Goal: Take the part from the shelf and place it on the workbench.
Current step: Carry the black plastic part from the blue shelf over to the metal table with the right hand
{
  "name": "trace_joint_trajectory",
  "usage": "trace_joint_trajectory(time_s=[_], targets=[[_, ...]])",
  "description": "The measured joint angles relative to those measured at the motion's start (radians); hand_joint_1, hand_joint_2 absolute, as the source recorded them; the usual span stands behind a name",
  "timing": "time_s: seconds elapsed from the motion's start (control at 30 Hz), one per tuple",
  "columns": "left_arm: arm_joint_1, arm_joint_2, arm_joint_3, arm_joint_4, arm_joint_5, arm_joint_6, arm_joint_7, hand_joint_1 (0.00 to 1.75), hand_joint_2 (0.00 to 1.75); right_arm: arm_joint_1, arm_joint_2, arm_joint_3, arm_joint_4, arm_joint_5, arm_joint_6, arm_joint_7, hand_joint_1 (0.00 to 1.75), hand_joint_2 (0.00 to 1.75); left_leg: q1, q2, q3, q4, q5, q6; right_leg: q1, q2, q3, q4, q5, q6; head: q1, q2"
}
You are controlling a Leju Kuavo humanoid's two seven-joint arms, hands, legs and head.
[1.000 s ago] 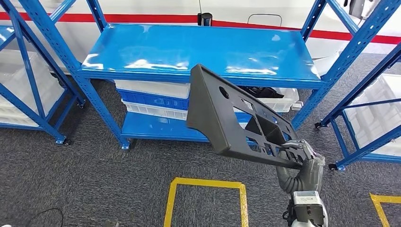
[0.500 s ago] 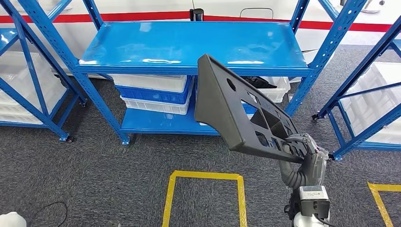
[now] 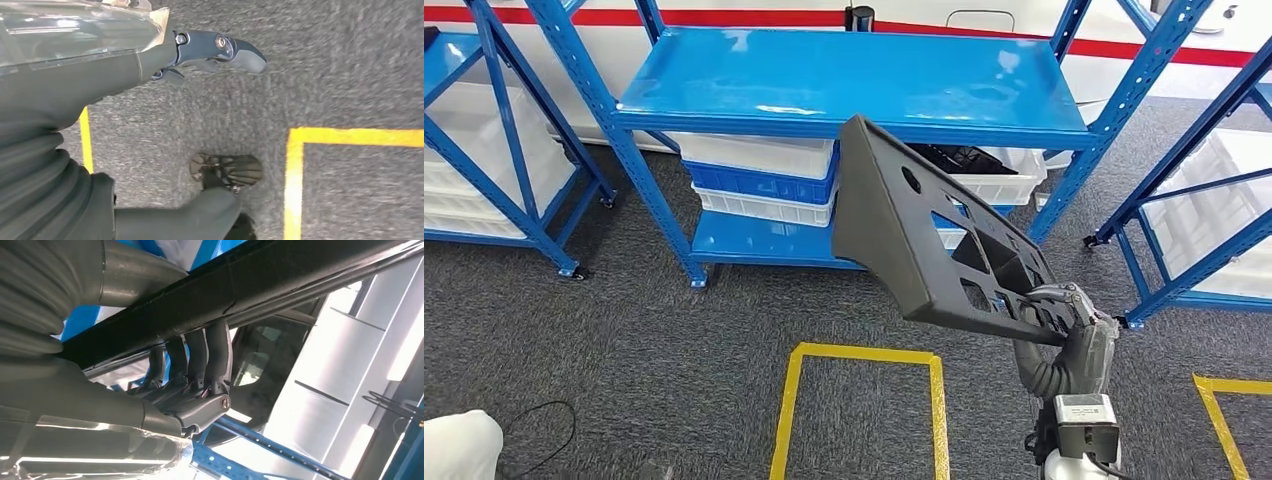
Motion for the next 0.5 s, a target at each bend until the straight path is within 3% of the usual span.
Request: trace_joint_trajectory(time_s=[0.03, 0.07, 0.13, 0.2, 0.27, 0.3, 0.33, 0.4, 0.47, 0.5], targets=[[0.0, 0.0, 0.0, 0.0, -0.001, 0.0, 0.0, 0.0, 1.75, 0.0, 0.0, 0.0, 0.0, 0.0, -0.001, 0.0, 1.75, 1.75, 0.0, 0.001, -0.013, 0.001, 0.01, -0.003, -0.001, 0.0, 0.018, -0.002, 0.01, 0.011, 0.001, 0.0], [0.0, -0.001, 0.0, 0.0, -0.001, -0.001, 0.0, 0.0, 1.75, 0.0, -0.001, -0.001, 0.0, 0.0, -0.001, 0.0, 1.75, 1.75, 0.001, 0.001, -0.026, 0.002, 0.019, -0.006, -0.004, 0.0, 0.055, -0.042, 0.031, 0.023, 0.001, 0.0], [-0.001, -0.001, 0.0, 0.0, -0.002, -0.001, 0.0, 0.0, 1.75, -0.001, -0.001, -0.001, 0.0, 0.0, -0.001, 0.0, 1.75, 1.75, 0.001, 0.001, -0.047, 0.008, 0.035, -0.017, -0.007, 0.0, 0.16, -0.188, 0.062, 0.036, 0.001, 0.0], [-0.003, -0.001, 0.0, 0.0, -0.002, -0.001, 0.0, 0.0, 1.75, 0.0, 0.0, -0.001, -0.002, 0.0, -0.002, 0.0, 1.75, 1.75, -0.001, 0.001, -0.06, 0.015, 0.051, -0.03, -0.003, 0.004, 0.218, -0.288, 0.062, 0.027, 0.0, 0.0], [-0.003, 0.0, 0.0, 0.0, -0.002, 0.0, 0.001, 0.0, 1.75, 0.003, -0.001, -0.002, -0.002, 0.001, -0.003, 0.0, 1.75, 1.75, -0.001, 0.0, -0.064, 0.014, 0.066, -0.042, 0.003, 0.007, 0.212, -0.302, 0.062, 0.011, -0.004, 0.0], [-0.003, 0.0, 0.0, 0.0, -0.002, 0.0, 0.001, 0.0, 1.75, 0.003, -0.001, -0.002, -0.002, 0.001, -0.003, 0.0, 1.75, 1.75, 0.001, -0.001, -0.068, 0.016, 0.065, -0.047, -0.001, 0.006, 0.206, -0.302, 0.068, 0.002, -0.004, 0.0], [-0.002, 0.001, 0.0, 0.0, -0.002, 0.0, 0.001, 0.0, 1.75, 0.004, 0.0, -0.002, -0.002, 0.0, -0.004, 0.0, 1.75, 1.75, 0.004, -0.003, -0.074, 0.028, 0.045, -0.052, -0.004, 0.004, 0.199, -0.301, 0.076, -0.01, -0.005, 0.0], [-0.001, 0.001, 0.0, 0.001, -0.002, 0.0, 0.002, 0.0, 1.75, 0.004, 0.001, -0.003, -0.002, 0.0, -0.004, 0.0, 1.75, 1.75, 0.009, -0.005, -0.097, 0.108, -0.047, -0.062, -0.008, 0.001, 0.182, -0.301, 0.097, -0.032, -0.007, 0.0], [-0.002, 0.001, 0.0, 0.001, -0.002, 0.0, 0.002, 0.0, 1.75, 0.004, 0.001, -0.003, -0.002, 0.0, -0.004, 0.0, 1.75, 1.75, 0.009, -0.006, -0.124, 0.238, -0.141, -0.068, -0.003, 0.0, 0.158, -0.3, 0.119, -0.04, -0.009, 0.0], [-0.002, 0.001, 0.0, 0.001, -0.002, 0.0, 0.002, 0.0, 1.75, 0.005, 0.001, -0.003, -0.002, 0.0, -0.004, 0.0, 1.75, 1.75, 0.009, -0.006, -0.127, 0.288, -0.157, -0.07, -0.002, 0.0, 0.146, -0.298, 0.13, -0.039, -0.009, 0.0]])
